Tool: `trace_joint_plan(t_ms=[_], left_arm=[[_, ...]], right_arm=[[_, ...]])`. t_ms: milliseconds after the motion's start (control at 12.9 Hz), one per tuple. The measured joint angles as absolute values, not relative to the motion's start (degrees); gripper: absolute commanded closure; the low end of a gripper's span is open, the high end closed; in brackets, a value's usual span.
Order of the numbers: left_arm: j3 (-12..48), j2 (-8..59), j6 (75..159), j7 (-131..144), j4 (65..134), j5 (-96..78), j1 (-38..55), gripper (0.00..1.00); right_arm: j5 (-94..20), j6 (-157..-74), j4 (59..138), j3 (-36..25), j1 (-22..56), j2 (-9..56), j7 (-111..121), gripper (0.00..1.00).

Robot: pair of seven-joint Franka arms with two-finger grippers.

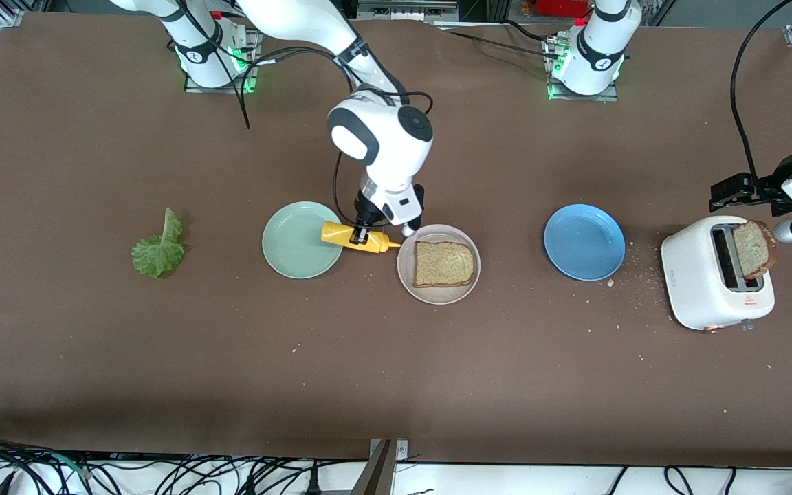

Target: Make sandwich in beige plate with both arms

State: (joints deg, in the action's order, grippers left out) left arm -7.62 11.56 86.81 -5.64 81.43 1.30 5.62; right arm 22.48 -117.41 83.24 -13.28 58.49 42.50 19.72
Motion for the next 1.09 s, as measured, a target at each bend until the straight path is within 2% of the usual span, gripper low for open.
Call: trace_joint_plan(t_ms=[620, 1086], left_arm=[[-7.4, 11.5, 87.2, -5.2, 81.4, 1.3, 5.6, 0.00], [-7.4, 11.5, 87.6, -5.1, 81.4, 1.3, 5.6, 0.00]], right_arm=[[23.2, -115.8, 76.3, -13.5, 60.2, 48.8, 11.2, 1.00], [23.1, -114.6, 73.4, -14.5, 60.5, 49.7, 11.2, 1.00]])
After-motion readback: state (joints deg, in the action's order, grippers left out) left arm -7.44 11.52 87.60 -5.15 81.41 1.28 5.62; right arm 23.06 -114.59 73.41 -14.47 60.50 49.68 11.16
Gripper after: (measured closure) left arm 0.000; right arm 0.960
